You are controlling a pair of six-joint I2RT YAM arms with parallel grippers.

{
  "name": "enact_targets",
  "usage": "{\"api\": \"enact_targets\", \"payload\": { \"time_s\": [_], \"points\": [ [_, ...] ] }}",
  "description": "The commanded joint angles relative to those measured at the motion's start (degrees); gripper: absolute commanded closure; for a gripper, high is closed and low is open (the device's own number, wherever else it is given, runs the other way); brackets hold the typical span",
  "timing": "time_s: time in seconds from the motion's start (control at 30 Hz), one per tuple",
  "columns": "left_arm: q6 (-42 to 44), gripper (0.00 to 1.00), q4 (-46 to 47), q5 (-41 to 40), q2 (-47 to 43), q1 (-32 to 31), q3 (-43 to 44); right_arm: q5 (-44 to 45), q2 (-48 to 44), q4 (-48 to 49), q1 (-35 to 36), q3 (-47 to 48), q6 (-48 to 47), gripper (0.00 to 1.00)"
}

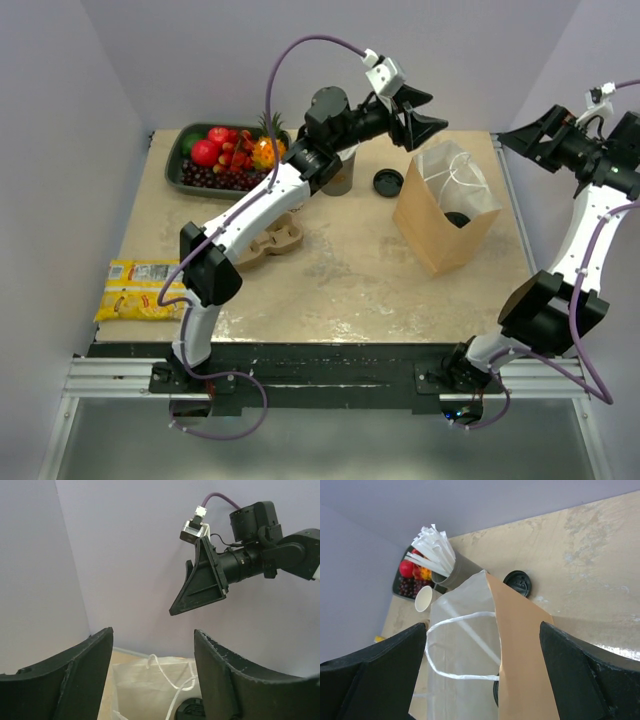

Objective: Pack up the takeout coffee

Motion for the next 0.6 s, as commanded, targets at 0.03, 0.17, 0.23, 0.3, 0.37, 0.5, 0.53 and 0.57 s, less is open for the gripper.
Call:
{"api": "enact_targets", "payload": {
  "time_s": [0.03, 0.17, 0.23, 0.3, 0.37, 0.5, 0.53, 0.57],
  "points": [
    [5.25, 0.23, 2.50, -2.22, -4.25, 1.62, 1.49, 5.50, -3.39, 1.56, 0.16, 3.34, -5.49, 0.01],
    [10.60, 0.16, -1.53, -5.97, -7.06, 3.73, 1.50, 13.22, -0.84, -7.92, 2.88, 14.76, -13.32, 0.01],
    [11.93, 0.11, -4.26, -6.96, -10.13, 6.18, -1.39, 24.32, 1.08, -13.44, 6.11, 19.50, -15.26, 0.01],
    [13.08, 0.01, -7.94, -10.02, -13.64, 9.07, -3.68, 31.93, 3.02, -17.76, 8.76, 27.76, -17.71, 0.01],
    [16.92, 0.01, -10.93, -15.27, -15.93, 11.11, -6.93, 41.92, 5.13, -22.34, 12.10, 33.99, -18.78, 0.01],
    [23.53, 0.00, -17.00, -25.84, -23.30, 17.33, -12.91, 47.61, 5.23, -25.87, 14.49, 37.37, -19.83, 0.01],
    [24.15, 0.00, -17.54, -26.90, -24.63, 18.66, -15.53, 47.70, 4.70, -26.39, 14.92, 36.58, -20.88, 0.01],
    [24.15, 0.00, -18.15, -27.35, -25.95, 20.15, -16.86, 48.13, 3.31, -26.40, 15.10, 35.79, -21.41, 0.01]
  ]
}}
